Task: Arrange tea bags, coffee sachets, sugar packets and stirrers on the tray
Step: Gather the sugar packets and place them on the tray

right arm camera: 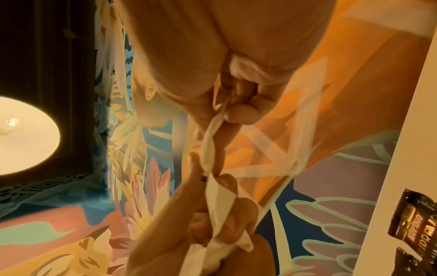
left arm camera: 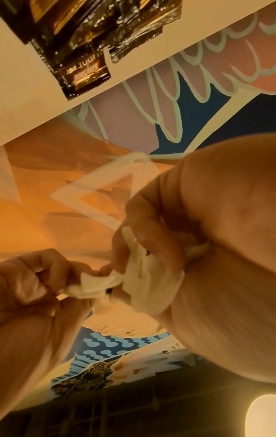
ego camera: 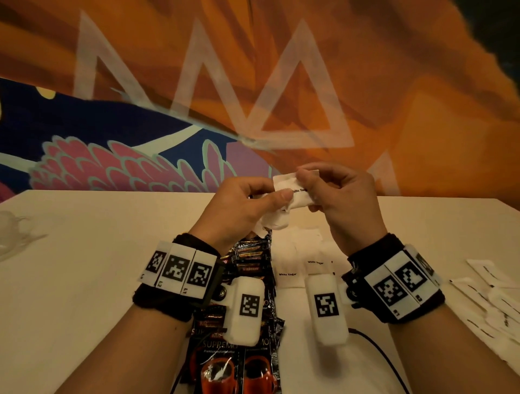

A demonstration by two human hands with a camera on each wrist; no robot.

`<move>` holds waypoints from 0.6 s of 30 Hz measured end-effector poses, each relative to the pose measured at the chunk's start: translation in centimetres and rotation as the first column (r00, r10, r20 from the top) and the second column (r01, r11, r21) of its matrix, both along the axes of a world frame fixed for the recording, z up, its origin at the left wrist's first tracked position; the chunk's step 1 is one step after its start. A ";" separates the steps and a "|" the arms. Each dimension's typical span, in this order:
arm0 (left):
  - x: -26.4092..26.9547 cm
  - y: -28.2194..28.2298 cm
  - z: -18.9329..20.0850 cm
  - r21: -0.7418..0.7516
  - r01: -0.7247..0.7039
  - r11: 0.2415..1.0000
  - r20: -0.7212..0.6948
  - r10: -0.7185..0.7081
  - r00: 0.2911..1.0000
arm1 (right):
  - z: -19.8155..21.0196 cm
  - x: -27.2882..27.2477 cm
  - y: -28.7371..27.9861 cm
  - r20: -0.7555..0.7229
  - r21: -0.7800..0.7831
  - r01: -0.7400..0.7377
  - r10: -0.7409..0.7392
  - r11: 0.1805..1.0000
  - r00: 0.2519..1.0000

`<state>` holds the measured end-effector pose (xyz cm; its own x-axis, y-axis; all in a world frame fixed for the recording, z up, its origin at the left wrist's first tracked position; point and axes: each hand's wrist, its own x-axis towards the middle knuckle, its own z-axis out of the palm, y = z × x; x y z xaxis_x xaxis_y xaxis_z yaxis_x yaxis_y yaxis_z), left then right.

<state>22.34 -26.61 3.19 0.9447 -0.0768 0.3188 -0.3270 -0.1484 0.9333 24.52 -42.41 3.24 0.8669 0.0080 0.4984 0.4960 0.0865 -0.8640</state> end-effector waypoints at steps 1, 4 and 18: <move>0.1 0.1 0.0 0.007 -0.011 1.000 0.007 0.011 1.000 | 0.0 0.0 0.0 -0.012 0.006 -0.025 0.025 1.000 1.000; 0.4 0.4 0.0 0.012 -0.070 0.997 0.009 0.070 0.998 | 0.2 0.1 -0.5 -0.055 -0.056 -0.065 0.062 0.996 0.997; 0.3 0.4 0.4 -0.088 -0.246 0.965 -0.061 0.241 0.969 | -5.5 1.3 -6.7 -0.574 -0.543 -0.199 -0.188 0.816 0.797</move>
<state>22.68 -26.22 3.62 0.9460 0.1855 0.2659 -0.2450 -0.1281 0.9610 25.80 -49.07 -2.28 0.9735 0.1158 -0.1970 -0.1153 -0.4952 -0.8611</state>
